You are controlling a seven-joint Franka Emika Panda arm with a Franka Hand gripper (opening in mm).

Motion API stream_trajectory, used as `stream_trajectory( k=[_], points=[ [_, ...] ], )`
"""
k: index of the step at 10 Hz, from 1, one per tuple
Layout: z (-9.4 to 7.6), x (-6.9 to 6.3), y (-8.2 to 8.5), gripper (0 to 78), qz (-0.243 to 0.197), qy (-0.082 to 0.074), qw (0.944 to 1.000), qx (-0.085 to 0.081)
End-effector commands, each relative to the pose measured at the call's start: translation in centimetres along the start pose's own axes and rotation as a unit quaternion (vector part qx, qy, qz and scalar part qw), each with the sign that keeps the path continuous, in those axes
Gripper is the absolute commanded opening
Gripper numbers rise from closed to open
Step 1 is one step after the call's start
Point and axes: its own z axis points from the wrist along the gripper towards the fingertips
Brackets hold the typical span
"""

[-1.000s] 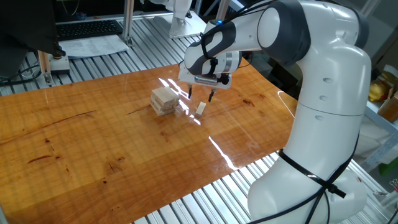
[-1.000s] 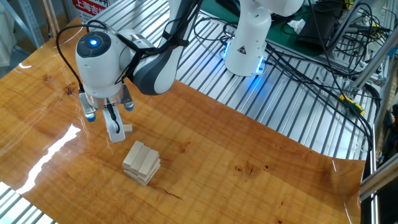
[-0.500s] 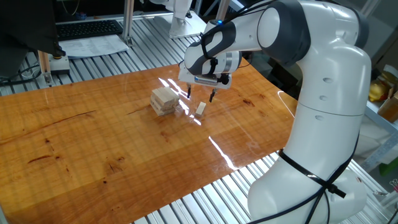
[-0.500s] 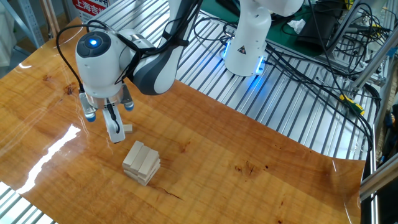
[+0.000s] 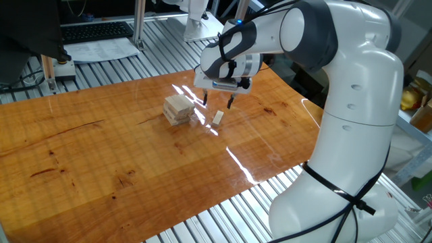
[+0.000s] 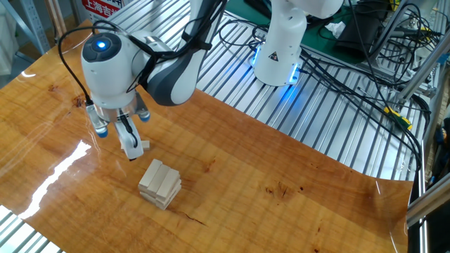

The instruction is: Play Jenga

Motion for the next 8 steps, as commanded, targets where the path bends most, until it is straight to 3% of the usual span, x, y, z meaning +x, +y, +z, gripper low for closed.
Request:
stream_trajectory(
  k=[1, 6, 8],
  points=[
    [-0.6, 0.2, 0.2, 77.3, -0.006, 0.008, 0.9998, -0.017],
    [-1.9, 2.3, 0.9, 77.3, -0.029, 0.009, 0.9992, -0.024],
    [-2.4, 2.5, 1.0, 77.3, -0.036, 0.008, 0.9990, -0.024]
  ],
)
